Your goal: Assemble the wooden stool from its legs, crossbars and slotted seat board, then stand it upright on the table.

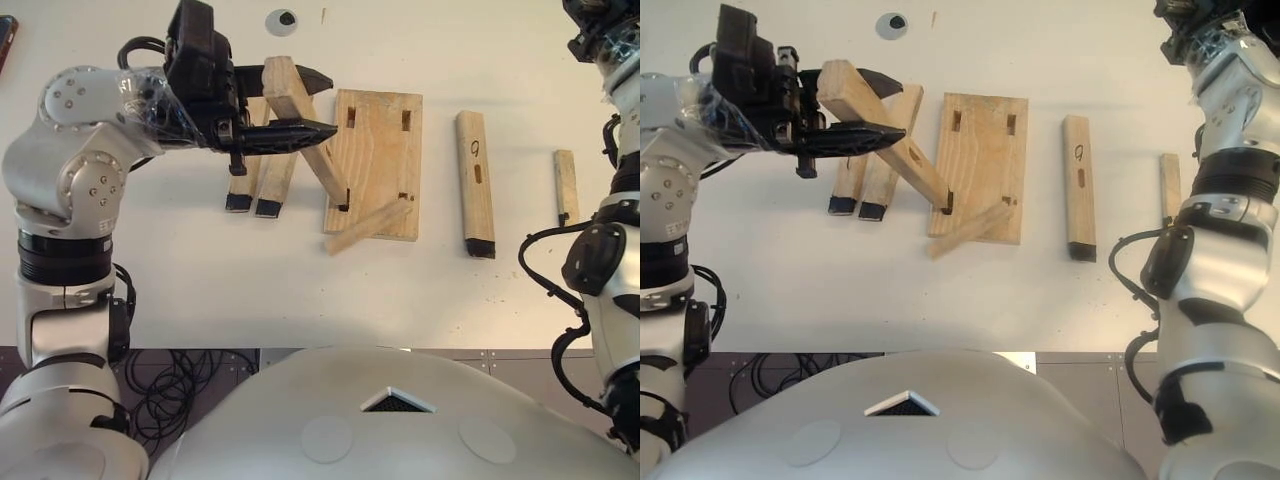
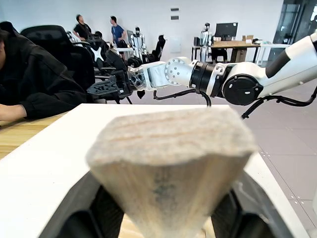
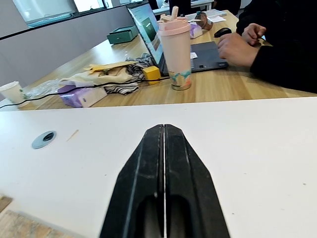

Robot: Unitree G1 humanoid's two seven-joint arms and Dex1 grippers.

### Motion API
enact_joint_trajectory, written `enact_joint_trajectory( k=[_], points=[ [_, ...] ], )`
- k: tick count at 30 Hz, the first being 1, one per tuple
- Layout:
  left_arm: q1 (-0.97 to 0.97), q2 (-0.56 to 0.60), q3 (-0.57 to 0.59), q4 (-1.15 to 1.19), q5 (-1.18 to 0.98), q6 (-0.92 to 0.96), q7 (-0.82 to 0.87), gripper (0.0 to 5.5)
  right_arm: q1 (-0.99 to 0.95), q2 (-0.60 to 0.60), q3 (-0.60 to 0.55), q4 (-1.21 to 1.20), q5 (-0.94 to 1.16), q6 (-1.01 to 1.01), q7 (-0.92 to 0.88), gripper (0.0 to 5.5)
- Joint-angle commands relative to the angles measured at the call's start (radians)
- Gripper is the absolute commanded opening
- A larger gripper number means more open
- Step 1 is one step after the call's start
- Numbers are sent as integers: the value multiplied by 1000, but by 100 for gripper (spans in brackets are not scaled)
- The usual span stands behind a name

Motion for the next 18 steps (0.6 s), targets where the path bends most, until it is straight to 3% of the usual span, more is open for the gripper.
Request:
enact_joint_trajectory(
  k=[1,10,18],
  points=[
    [33,12,-87,18,99,46,9,201,71,-10,100,-149,-33,-4,125,0],
    [53,25,-223,-66,211,57,38,201,182,-147,272,-498,-2,60,534,0],
    [215,34,-359,12,303,20,97,201,189,-331,425,-684,-78,-110,894,134]
  ],
)
